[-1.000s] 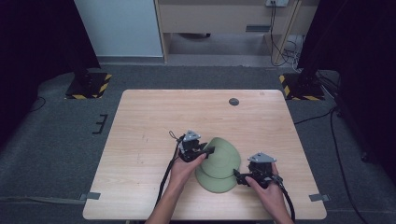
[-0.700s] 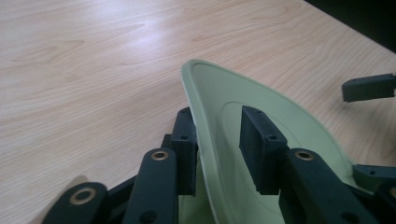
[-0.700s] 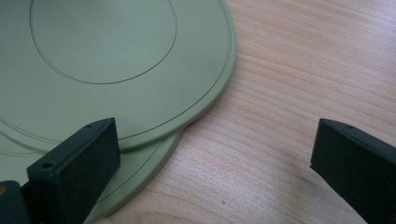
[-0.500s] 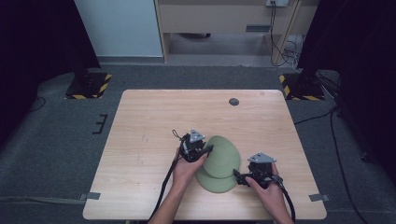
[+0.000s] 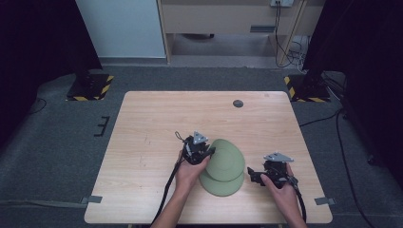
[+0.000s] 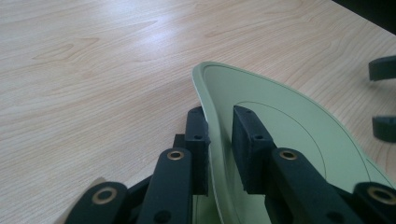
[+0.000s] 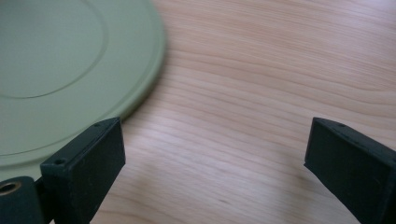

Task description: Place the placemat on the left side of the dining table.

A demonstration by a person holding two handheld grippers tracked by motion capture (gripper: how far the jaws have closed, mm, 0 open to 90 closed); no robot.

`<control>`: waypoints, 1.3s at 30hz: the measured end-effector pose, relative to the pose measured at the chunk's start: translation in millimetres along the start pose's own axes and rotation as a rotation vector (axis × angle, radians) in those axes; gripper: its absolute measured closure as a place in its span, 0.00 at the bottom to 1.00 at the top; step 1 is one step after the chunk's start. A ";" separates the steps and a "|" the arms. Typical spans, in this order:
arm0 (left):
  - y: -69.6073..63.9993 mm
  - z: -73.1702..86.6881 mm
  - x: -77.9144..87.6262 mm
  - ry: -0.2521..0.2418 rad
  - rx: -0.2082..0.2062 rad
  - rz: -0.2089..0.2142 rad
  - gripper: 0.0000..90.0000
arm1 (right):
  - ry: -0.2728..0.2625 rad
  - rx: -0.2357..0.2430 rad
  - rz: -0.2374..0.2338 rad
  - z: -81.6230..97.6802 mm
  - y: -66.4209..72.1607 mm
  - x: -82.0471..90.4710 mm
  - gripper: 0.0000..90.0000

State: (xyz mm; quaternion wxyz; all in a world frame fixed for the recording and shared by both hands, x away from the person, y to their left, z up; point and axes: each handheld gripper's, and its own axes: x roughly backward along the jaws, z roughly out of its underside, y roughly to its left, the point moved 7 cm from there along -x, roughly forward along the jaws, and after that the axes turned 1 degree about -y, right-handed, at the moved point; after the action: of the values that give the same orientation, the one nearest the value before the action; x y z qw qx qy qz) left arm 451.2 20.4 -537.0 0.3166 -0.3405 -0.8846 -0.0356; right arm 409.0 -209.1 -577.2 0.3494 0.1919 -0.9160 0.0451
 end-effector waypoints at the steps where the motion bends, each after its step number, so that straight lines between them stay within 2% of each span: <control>1: 0.2 0.0 -0.1 0.002 -0.001 0.001 0.85 | 0.002 -0.010 0.011 0.4 -5.0 0.9 0.06; 6: -0.6 -1.5 0.6 -0.002 0.003 0.016 0.88 | 0.011 -0.048 0.057 3.3 -24.9 2.4 0.06; 11: -1.2 -3.7 1.0 -0.003 0.011 0.039 0.93 | 0.013 -0.068 0.076 3.6 -33.6 1.6 0.06; 18: -7.5 -12.3 6.7 -0.010 -0.019 0.051 0.94 | 0.028 -0.063 0.096 5.8 -36.1 -2.6 0.06; 20: -8.2 -13.0 7.2 0.002 -0.040 0.034 0.94 | 0.031 -0.056 0.100 6.3 -36.0 -3.5 0.06; 23: -9.8 -14.9 9.4 -0.005 -0.025 0.053 0.94 | 0.031 -0.035 0.111 6.8 -36.1 -4.6 0.06; 27: -12.9 -20.5 16.9 -0.017 -0.015 0.078 0.95 | 0.033 -0.038 0.114 6.6 -36.3 -5.3 0.05; 39: -34.2 -47.3 38.5 -0.055 -0.044 0.144 0.95 | 0.036 -0.035 0.118 6.8 -36.5 -5.7 0.04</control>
State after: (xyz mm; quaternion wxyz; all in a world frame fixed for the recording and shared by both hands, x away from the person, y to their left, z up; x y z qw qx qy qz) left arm 433.3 3.3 -471.5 0.2864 -0.4108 -0.8653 -0.0226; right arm 422.6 -242.5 -587.9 0.3660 0.1309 -0.9198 0.0532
